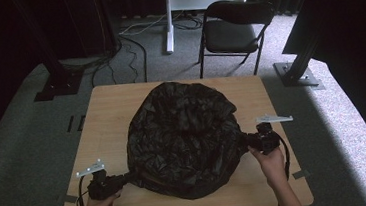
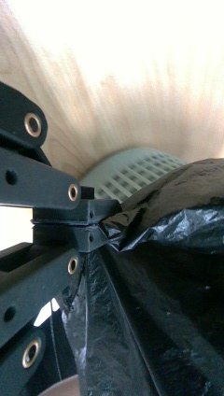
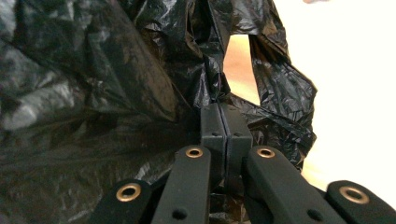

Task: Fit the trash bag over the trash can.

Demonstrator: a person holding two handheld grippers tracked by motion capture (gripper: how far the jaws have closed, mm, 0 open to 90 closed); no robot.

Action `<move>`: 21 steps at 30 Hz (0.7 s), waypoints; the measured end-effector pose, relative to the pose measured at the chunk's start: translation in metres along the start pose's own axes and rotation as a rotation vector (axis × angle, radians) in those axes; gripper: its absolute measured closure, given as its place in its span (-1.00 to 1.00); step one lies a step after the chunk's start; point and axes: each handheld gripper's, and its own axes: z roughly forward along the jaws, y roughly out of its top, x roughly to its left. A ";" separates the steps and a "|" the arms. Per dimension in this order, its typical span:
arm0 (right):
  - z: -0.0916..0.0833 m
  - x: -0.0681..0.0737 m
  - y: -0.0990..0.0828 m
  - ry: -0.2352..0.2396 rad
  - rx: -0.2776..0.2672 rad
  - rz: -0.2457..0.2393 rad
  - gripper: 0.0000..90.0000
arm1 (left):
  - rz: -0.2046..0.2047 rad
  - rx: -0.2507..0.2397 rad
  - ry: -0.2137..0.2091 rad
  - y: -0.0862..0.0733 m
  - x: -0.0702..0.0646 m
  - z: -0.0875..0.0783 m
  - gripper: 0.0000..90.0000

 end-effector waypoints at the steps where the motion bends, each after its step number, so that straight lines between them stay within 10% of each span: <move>1: 0.004 -0.003 -0.004 -0.006 0.008 0.010 0.99 | -0.012 0.013 0.001 -0.002 0.002 0.002 0.98; 21: 0.009 -0.064 -0.063 -0.100 -0.013 0.162 0.98 | -0.072 0.118 -0.008 -0.024 0.021 0.023 0.97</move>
